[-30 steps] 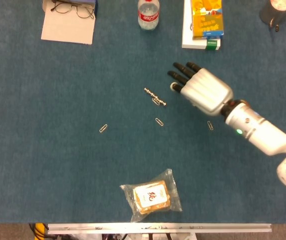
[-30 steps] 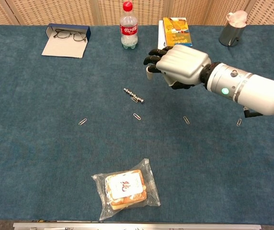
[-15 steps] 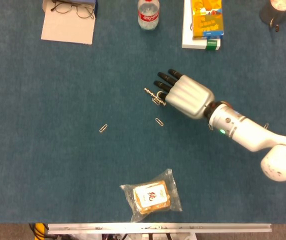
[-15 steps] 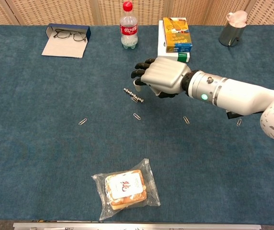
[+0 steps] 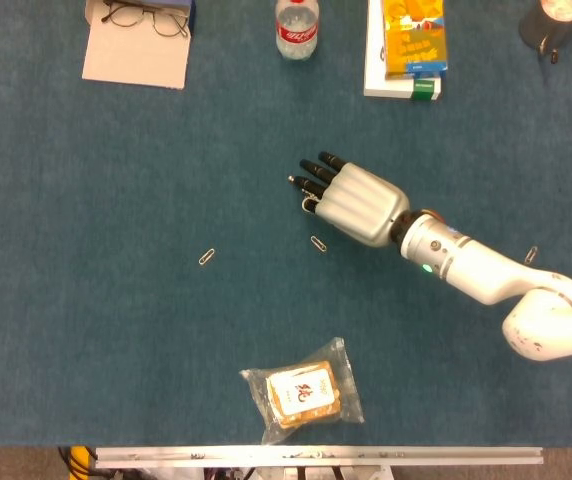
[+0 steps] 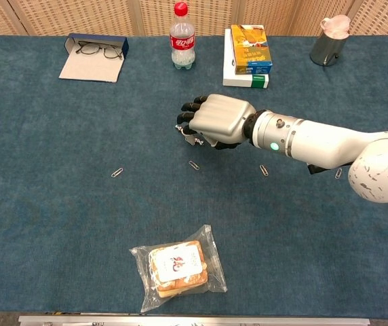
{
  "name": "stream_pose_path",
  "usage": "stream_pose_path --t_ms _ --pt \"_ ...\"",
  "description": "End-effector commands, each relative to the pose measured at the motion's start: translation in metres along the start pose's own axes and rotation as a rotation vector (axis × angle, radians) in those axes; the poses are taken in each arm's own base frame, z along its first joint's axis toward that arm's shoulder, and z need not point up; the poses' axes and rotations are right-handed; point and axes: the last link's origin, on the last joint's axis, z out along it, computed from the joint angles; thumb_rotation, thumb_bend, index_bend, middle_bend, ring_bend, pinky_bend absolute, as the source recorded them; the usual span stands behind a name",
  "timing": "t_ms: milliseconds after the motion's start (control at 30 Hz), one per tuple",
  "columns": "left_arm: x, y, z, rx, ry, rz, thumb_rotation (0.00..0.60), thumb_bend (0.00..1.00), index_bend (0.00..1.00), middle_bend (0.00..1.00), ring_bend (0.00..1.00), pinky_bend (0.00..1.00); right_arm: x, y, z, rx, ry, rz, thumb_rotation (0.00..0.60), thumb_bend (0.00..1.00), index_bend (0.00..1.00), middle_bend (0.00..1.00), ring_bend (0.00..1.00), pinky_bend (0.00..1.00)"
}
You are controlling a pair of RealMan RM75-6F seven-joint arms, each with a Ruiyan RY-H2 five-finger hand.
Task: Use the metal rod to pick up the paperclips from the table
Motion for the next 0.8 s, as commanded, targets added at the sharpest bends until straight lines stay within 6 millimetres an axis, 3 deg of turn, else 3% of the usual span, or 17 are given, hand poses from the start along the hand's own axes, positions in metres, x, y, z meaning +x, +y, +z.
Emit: stream_pose_path --t_ms 33,800 --pt "-0.0002 -0.0002 -0.0004 -0.001 0.000 -0.002 0.600 0.35 0.26 0.00 0.00 0.09 -0.0011 -0.0008 0.0008 0.002 -0.004 -0.004 0.600 1.00 0.38 0.14 0.02 0.12" --pt "0.0009 -0.0020 -0.0011 -0.005 -0.003 -0.027 0.600 0.35 0.26 0.00 0.00 0.09 -0.0095 0.0000 0.0035 -0.023 -0.022 -0.085 0.600 1.00 0.38 0.13 0.00 0.11"
